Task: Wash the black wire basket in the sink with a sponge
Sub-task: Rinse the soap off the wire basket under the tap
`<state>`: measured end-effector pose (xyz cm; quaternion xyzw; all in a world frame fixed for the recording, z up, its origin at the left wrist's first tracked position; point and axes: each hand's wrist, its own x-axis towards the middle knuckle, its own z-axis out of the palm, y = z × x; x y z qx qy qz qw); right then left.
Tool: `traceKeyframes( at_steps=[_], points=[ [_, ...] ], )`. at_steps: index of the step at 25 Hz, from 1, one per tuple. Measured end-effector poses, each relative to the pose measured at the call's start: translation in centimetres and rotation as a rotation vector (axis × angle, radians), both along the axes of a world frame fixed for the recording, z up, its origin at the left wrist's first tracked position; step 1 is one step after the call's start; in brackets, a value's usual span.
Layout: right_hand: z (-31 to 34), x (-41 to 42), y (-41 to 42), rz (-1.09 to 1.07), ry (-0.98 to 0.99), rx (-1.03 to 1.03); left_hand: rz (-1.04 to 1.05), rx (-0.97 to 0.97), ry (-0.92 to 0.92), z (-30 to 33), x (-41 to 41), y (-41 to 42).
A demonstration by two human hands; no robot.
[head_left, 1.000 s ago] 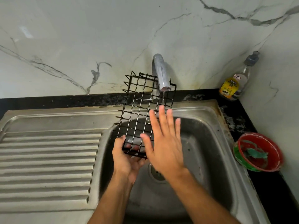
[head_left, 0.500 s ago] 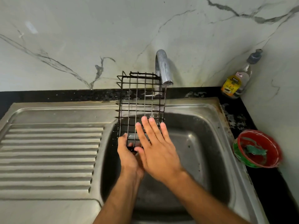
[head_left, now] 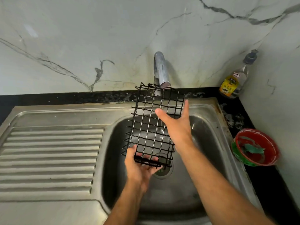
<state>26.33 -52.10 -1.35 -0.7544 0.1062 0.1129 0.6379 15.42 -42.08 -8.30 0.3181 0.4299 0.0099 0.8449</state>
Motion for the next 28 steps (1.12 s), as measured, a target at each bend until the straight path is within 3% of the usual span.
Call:
traceKeyframes(
  at_steps=[4,9,14,17,19,21,24,26,28],
  points=[
    [-2.3,0.0,-0.6,0.023,0.019,0.042,-0.121,0.056,0.034,-0.8,-0.4,1.9],
    [-3.7,-0.7,-1.0,-0.053,0.007,0.111,-0.068,0.258,-0.001,-0.2,1.2,5.6],
    [-4.0,-1.7,-0.1,0.081,-0.104,0.017,-0.426,1.094,0.006,3.3,5.3,5.0],
    [-3.0,-0.7,0.5,-0.055,-0.073,0.11,-0.565,1.766,0.032,5.2,6.7,2.0],
    [-2.7,0.3,-0.1,-0.159,-0.06,0.167,-0.782,2.103,-0.124,4.4,5.5,1.3],
    [-2.6,0.8,-0.9,-0.242,-0.063,0.198,-1.024,2.23,-0.365,2.7,4.1,1.9],
    [-2.8,0.3,-1.1,-0.371,-0.026,0.303,-1.172,2.396,-0.595,1.7,3.9,4.1],
    [-3.0,-0.3,-0.1,-0.423,0.028,0.393,-1.109,2.469,-0.467,2.5,5.4,4.5],
    [-2.9,-0.7,1.3,-0.432,0.031,0.462,-0.913,2.398,-0.29,4.1,7.1,3.8]
  ],
)
